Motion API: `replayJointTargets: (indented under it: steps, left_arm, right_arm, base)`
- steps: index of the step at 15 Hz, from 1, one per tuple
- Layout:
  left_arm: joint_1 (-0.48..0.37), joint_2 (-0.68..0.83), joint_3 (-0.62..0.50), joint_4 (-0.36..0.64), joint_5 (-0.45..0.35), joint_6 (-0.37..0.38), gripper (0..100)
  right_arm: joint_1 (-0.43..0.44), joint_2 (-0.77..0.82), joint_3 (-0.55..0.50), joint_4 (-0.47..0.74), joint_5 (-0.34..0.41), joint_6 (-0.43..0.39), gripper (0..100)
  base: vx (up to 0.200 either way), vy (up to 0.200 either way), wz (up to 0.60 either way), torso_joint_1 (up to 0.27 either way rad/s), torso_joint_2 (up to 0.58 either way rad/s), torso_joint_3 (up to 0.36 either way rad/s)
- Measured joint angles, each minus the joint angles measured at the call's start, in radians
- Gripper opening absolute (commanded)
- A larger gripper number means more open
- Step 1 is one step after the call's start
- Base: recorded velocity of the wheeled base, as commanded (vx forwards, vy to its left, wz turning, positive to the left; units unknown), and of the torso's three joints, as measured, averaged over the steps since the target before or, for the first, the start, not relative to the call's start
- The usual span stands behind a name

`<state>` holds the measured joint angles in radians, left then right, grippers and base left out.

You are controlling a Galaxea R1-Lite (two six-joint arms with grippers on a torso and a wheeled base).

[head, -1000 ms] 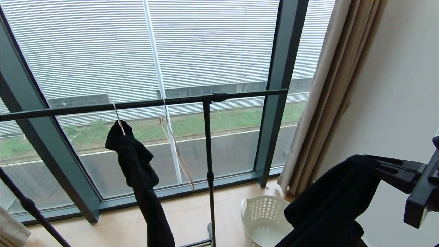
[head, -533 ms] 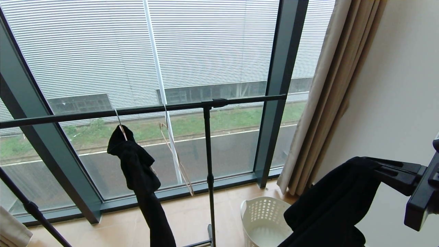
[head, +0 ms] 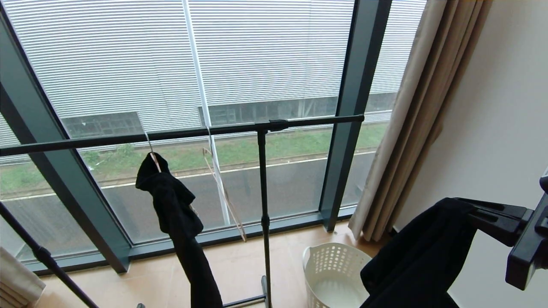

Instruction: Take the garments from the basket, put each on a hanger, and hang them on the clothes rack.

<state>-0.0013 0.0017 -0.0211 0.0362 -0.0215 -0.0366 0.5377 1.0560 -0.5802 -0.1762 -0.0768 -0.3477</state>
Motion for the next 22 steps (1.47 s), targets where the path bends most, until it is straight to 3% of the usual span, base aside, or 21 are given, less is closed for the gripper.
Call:
replayJointTargets:
  steps: [5, 8, 10, 14, 16, 22]
  left_arm:
    - [0.001, 0.0, 0.0, -0.001, 0.0, 0.0, 100]
    - [0.001, 0.0, 0.0, -0.001, -0.002, 0.0, 100]
    - [0.0, 0.0, 0.0, 0.0, -0.002, -0.001, 100]
    - [0.0, 0.0, 0.0, 0.0, -0.002, -0.001, 100]
    - [0.001, 0.0, 0.0, -0.001, -0.002, -0.001, 100]
    - [0.0, 0.0, 0.0, -0.001, -0.001, -0.001, 100]
  right_arm:
    - [0.0, -0.001, 0.001, 0.0, 0.0, 0.0, 0]
    - [0.0, -0.003, 0.001, -0.001, 0.0, 0.0, 0]
    - [0.0, -0.003, 0.001, -0.001, 0.0, 0.0, 0]
    - [0.0, -0.005, 0.0, -0.001, 0.001, 0.0, 0]
    - [0.0, -0.007, 0.0, -0.001, 0.0, 0.0, 0]
    - [0.001, -0.011, 0.0, -0.001, 0.001, 0.0, 0]
  base:
    - [0.0, 0.0, 0.24, -0.004, 0.0, 0.001]
    - [-0.2, 0.0, 0.0, 0.006, 0.01, 0.001]
    - [-0.2, 0.2, 0.0, 0.005, 0.01, -0.005]
    - [0.0, 0.2, 0.0, -0.011, 0.0, 0.005]
    - [0.0, 0.0, 0.0, 0.0, 0.0, 0.0]
    - [-0.2, 0.0, 0.0, 0.005, 0.0, 0.0]
